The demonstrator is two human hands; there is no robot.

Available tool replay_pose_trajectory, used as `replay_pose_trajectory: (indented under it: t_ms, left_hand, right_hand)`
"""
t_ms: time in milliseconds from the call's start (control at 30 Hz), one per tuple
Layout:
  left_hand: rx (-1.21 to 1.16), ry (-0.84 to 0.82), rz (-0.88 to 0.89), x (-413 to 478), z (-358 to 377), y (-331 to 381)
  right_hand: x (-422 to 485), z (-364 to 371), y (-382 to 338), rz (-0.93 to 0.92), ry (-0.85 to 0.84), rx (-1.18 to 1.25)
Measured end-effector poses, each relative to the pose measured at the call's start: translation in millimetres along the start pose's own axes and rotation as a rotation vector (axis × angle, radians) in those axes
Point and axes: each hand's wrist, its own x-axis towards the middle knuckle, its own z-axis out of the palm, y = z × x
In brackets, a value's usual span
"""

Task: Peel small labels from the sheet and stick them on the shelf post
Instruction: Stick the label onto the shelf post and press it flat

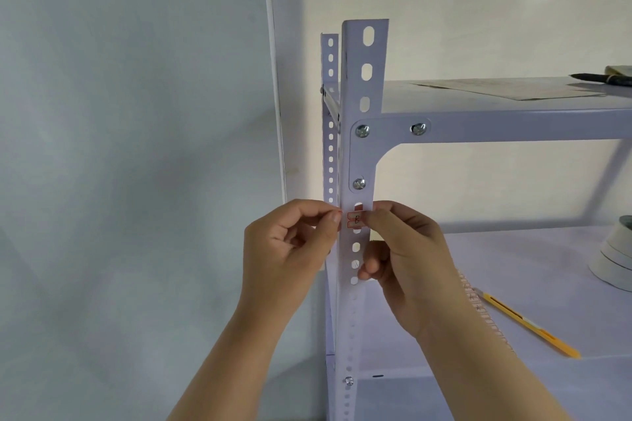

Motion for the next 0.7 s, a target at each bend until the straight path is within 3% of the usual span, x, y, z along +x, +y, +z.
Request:
replay_pose_trajectory:
  t_ms: [233,700]
  left_hand:
    - [0.01,-0.01,0.016,2,-1,-4]
    - [0.011,-0.007,0.011,4,0,-5]
  right_hand:
    - [2,9,-1,0.122,0.007,0.176]
    - [3,13,-7,0.161,0.007,0.195]
